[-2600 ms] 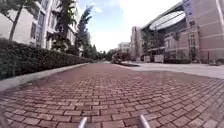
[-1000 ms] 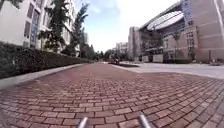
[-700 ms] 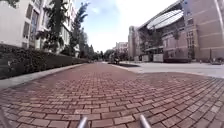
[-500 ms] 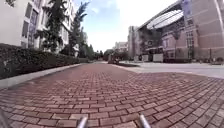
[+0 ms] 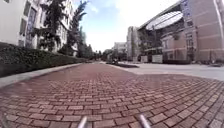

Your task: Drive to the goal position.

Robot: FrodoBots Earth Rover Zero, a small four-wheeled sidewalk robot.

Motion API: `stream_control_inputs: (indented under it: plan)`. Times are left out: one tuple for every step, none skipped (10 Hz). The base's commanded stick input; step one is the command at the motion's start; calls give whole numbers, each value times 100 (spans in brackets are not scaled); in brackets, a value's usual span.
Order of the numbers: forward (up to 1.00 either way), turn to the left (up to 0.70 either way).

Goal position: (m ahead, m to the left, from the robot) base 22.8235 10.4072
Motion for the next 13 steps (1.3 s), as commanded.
stream_control_inputs:
  plan:
    - [70, 0]
    - [70, 0]
    - [70, 0]
    - [70, 0]
    - [70, 0]
    - [70, 14]
    - [70, 14]
    - [70, 14]
    - [70, 14]
    - [70, 14]
    - [70, 14]
    - [70, 14]
    - [70, 14]
